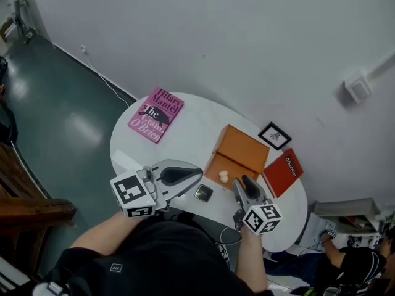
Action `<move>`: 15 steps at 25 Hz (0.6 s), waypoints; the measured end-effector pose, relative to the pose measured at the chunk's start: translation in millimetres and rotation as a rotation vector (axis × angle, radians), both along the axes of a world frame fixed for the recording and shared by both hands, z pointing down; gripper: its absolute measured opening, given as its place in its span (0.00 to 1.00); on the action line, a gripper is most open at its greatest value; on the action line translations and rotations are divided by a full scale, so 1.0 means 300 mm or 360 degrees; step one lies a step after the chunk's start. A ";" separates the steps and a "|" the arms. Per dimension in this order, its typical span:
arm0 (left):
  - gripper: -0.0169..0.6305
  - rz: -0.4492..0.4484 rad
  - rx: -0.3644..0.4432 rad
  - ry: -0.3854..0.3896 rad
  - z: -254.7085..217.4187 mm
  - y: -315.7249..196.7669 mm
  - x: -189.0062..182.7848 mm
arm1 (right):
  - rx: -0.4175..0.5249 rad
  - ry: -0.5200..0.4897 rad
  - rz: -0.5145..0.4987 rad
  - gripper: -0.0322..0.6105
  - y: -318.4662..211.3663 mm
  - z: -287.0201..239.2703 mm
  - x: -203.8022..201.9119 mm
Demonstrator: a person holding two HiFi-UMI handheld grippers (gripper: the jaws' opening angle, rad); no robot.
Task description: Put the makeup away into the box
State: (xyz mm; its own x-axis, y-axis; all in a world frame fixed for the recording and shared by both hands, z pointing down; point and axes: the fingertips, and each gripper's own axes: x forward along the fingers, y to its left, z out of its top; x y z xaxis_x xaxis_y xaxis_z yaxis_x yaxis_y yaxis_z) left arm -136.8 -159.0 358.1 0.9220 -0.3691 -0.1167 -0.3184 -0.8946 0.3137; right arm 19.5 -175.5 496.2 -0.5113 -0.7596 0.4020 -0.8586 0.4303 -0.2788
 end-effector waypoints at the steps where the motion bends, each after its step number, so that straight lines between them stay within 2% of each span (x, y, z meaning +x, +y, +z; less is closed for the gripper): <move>1: 0.05 -0.0010 0.0045 0.0007 -0.016 0.010 -0.006 | 0.0025 -0.0008 0.0002 0.28 0.013 -0.031 -0.009; 3: 0.05 0.0007 0.0120 0.0032 -0.051 0.036 -0.002 | 0.0074 -0.0023 -0.0001 0.28 0.039 -0.086 -0.026; 6: 0.05 0.0128 0.0160 0.0080 -0.088 0.086 0.046 | 0.0138 -0.0031 -0.0023 0.27 0.075 -0.144 -0.032; 7: 0.05 0.0164 0.0156 0.0064 -0.085 0.099 0.069 | 0.0156 -0.0042 -0.0031 0.27 0.083 -0.156 -0.030; 9: 0.05 0.0162 0.0141 -0.0044 -0.053 0.112 0.119 | 0.0177 -0.0071 -0.0052 0.26 0.099 -0.166 -0.016; 11: 0.05 0.0063 0.0108 -0.0170 0.004 0.103 0.162 | 0.0185 -0.0094 -0.0080 0.26 0.115 -0.166 0.014; 15: 0.05 -0.0228 -0.0010 -0.0331 0.125 0.067 0.236 | 0.0189 -0.0127 -0.0163 0.25 0.141 -0.151 0.129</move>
